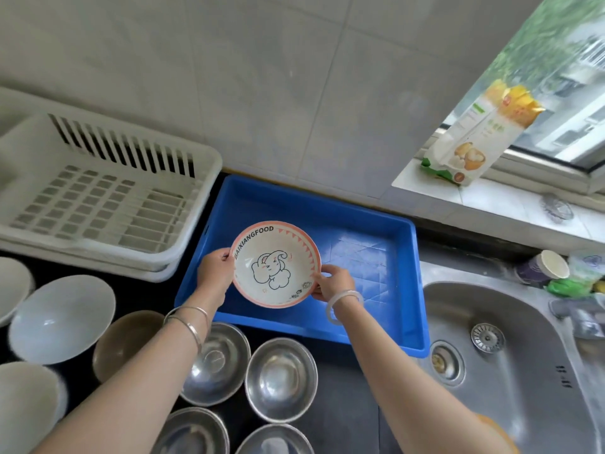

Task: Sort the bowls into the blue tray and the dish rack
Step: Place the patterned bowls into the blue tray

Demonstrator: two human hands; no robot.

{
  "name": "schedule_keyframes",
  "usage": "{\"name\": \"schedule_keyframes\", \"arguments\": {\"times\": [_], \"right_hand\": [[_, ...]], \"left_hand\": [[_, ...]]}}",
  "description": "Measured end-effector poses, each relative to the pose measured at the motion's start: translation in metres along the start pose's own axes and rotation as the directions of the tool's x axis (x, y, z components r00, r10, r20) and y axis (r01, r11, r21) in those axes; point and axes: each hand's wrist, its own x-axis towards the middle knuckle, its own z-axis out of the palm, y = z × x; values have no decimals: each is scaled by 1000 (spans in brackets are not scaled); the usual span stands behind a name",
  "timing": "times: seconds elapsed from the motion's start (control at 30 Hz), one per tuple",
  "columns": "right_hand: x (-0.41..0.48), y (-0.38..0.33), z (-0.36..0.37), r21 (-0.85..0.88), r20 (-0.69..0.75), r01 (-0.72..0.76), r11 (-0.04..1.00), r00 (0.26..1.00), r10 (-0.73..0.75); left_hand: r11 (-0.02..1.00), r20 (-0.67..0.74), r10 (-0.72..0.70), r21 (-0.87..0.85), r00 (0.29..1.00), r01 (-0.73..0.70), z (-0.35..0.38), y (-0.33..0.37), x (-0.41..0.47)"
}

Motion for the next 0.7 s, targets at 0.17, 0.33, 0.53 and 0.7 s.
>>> {"name": "schedule_keyframes", "arguments": {"times": [0.17,0.33,0.53,0.7], "right_hand": [[-18,7,-1,324,170,-148,934,981,96],[-30,16,8,543,249,-221,810,964,96],[-26,-2,21,593,240,-221,775,966,91],[-17,-23,32,585,195,-192,788,976,93]], "left_hand": [[934,169,-254,-214,952,287,-5,-4,-5],[881,244,-299,-301,922,366,-8,-10,-7],[809,207,-300,-462,931,363,-3,-13,-1],[728,203,-289,-588,936,353,2,-11,6]]}}
